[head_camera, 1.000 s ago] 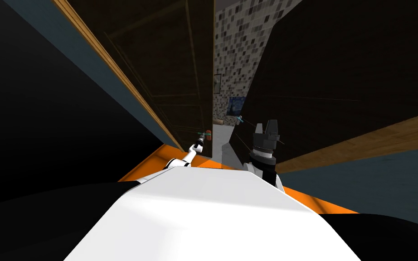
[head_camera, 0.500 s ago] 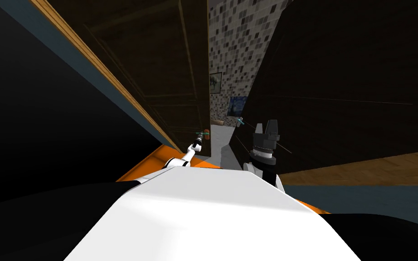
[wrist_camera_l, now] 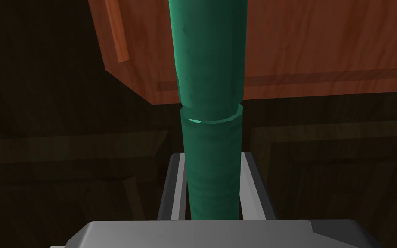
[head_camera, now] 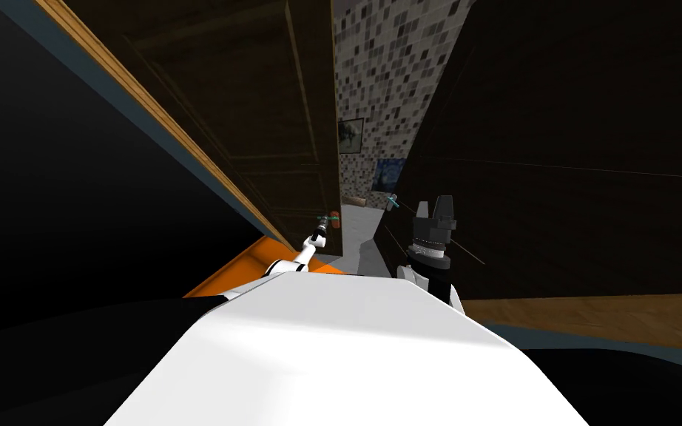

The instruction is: Push the door open

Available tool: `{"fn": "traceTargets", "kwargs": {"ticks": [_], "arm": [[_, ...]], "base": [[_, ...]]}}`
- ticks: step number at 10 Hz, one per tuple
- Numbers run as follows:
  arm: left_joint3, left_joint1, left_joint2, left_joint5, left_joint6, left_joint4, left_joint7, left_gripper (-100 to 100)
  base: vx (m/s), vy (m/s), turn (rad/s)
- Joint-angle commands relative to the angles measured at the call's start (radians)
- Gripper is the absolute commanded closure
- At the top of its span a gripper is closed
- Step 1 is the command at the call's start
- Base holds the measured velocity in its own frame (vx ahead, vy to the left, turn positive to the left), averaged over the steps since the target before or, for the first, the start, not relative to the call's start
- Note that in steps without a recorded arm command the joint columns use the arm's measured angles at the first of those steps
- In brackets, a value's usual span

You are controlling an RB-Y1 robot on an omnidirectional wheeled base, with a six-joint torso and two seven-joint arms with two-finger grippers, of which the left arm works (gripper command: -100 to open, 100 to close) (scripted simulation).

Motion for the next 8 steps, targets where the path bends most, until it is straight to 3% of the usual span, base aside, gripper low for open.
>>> {"fn": "traceTargets", "kwargs": {"ticks": [1, 8], "arm": [[0.033, -0.005, 0.016, 0.008, -0.001, -0.006, -0.012, 100], [0.112, -0.001, 0.029, 0.030, -0.002, -0.003, -0.039, 100]], "base": [[0.137, -0.129, 0.064], [0.150, -0.144, 0.080]]}}
